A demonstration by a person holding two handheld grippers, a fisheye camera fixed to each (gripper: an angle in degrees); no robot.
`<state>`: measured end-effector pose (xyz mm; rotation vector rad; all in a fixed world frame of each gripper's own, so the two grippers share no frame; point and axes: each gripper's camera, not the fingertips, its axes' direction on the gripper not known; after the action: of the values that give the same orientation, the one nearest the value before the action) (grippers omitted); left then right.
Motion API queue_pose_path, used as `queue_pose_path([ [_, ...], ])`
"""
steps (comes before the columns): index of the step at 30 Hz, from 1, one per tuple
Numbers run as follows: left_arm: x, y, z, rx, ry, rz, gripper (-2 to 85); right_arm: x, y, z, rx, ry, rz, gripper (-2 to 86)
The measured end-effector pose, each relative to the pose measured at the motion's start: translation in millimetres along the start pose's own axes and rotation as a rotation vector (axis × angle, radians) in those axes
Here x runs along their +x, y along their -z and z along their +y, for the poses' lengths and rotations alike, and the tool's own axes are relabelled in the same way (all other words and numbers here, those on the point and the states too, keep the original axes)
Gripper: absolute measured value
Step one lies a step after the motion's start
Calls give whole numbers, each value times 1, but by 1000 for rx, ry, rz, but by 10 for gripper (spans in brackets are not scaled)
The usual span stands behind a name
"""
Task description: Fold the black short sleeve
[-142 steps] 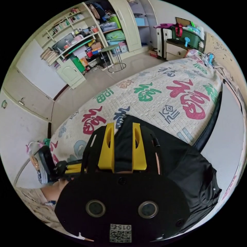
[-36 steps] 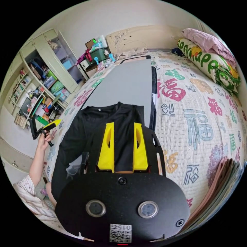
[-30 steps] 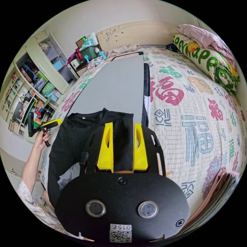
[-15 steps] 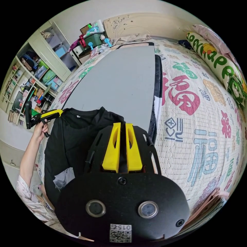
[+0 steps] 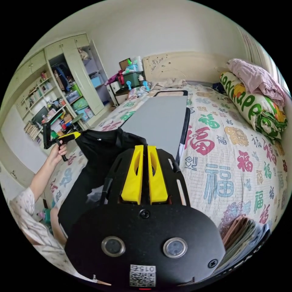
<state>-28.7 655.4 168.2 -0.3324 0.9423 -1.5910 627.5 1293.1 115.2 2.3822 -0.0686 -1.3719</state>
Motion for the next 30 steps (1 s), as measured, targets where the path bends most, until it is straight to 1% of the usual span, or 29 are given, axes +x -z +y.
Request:
queue_pose_path([
  [2, 52, 55, 48, -20, -84, 52, 7, -21, 53, 54, -17, 68, -69, 27],
  [3, 65, 68, 64, -30, -103, 68, 8, -27, 66, 71, -21, 87, -80, 27],
  [5, 117, 112, 134, -85, -168, 136, 8, -53, 113, 145, -69, 198, -96, 28],
  [6, 129, 121, 154, -100, -182, 159, 8, -60, 123, 166, -79, 225, -106, 28],
  [7, 152, 134, 194, -134, -203, 206, 8, -72, 137, 209, -110, 264, -144, 28],
  [8, 173, 141, 235, -185, -220, 226, 8, -82, 143, 253, -160, 268, -170, 28],
  [9, 183, 142, 254, -219, -228, 232, 8, -85, 142, 273, -186, 257, -180, 29],
  [11, 208, 133, 323, -373, -210, 229, 8, -94, 122, 347, -315, 198, -220, 29],
  [13, 219, 125, 357, -468, -203, 227, 8, -93, 101, 387, -387, 126, -248, 31],
  [15, 225, 122, 376, -517, -196, 216, 8, -91, 90, 411, -402, 94, -239, 32],
  [19, 236, 136, 389, -513, -198, 179, 10, -86, 90, 424, -396, 95, -200, 36],
  [22, 240, 151, 402, -527, -206, 183, 15, -81, 85, 432, -440, 122, -199, 39],
  [25, 231, 179, 418, -521, -178, 170, 35, -69, 87, 438, -442, 118, -219, 45],
  [27, 214, 207, 421, -441, -110, 94, 64, -55, 89, 437, -425, 82, -204, 64],
  [29, 177, 248, 420, -281, 43, 3, 78, -29, 91, 431, -366, 6, -154, 79],
  [30, 167, 255, 419, -245, 91, -16, 78, -22, 91, 428, -345, -21, -136, 81],
])
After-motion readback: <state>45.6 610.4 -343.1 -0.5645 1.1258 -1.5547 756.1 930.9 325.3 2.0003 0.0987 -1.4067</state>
